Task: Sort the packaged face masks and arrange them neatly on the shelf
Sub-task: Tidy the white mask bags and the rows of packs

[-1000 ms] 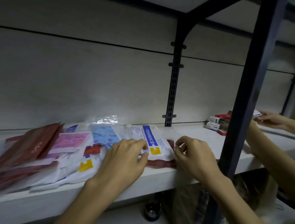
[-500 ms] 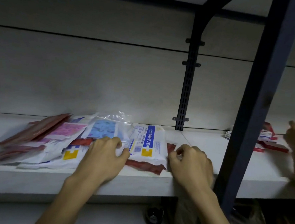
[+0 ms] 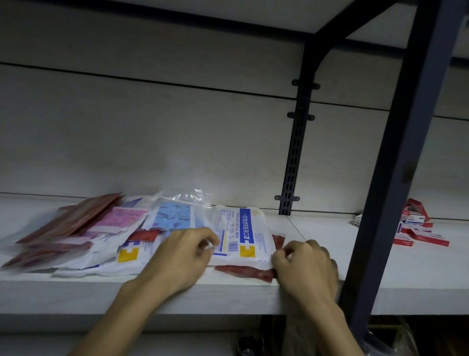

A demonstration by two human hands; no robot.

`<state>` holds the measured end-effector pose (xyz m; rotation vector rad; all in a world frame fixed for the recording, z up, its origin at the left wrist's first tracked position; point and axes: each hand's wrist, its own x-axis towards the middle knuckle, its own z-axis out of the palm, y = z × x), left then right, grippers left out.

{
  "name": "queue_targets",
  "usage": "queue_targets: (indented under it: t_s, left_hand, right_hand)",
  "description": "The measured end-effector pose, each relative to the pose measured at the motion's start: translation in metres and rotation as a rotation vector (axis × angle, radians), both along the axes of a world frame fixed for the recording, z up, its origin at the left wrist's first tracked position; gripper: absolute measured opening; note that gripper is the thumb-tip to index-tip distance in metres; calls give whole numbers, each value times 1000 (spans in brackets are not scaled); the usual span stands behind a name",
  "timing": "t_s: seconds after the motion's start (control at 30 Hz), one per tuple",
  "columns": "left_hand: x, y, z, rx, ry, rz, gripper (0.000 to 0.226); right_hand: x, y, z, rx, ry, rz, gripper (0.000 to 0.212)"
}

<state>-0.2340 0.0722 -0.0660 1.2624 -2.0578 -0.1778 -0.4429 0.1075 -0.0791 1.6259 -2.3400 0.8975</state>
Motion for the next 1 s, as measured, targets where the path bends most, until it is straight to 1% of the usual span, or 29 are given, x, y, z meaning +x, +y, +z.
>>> queue_targets:
  t_s: [0.13,0.27,0.37,0.57,0.6,0.7,0.73,0.77,0.87,0.9,1.0]
  left_hand:
    - [-11,-1,2,-78,95,3,18]
    - [-19,2,4,-42,210,0,18]
    - [-19,-2,8,93,372,-13,16]
    - [-33,-5,17,510,691,-52,28]
    - [-36,-5,18,538,697,-49,34]
    - [-42,-5,17,576,724,-37,65]
    - [-42,-6,18,587,754,-42,70]
    - [-40,-8,19,581,775,-43,68]
    - [-30,-14,21,507,758,-39,41]
    - [-25,-14,24,491,772,-34,38]
    - [-9,-16,33,486,867,-52,37]
  right_hand:
    - [2,0,-1,-14,-17,-18,33]
    - [2,1,-1,-26,-12,-34,35]
    - [1,1,-2,-26,-8,-25,34]
    - [0,-2,-3,-17,4,-33,35]
    - [0,-2,-3,-16,1,-32,35]
    - [-1,-3,-3,-17,-28,-24,34]
    - [-1,-3,-3,-21,-39,-24,33]
    - [0,-3,-3,-27,-46,-29,32]
    - [2,-3,-2,-29,-55,-64,30]
    - [3,-4,0,-4,-49,-83,32]
    - [7,-6,11,143,-20,-123,43]
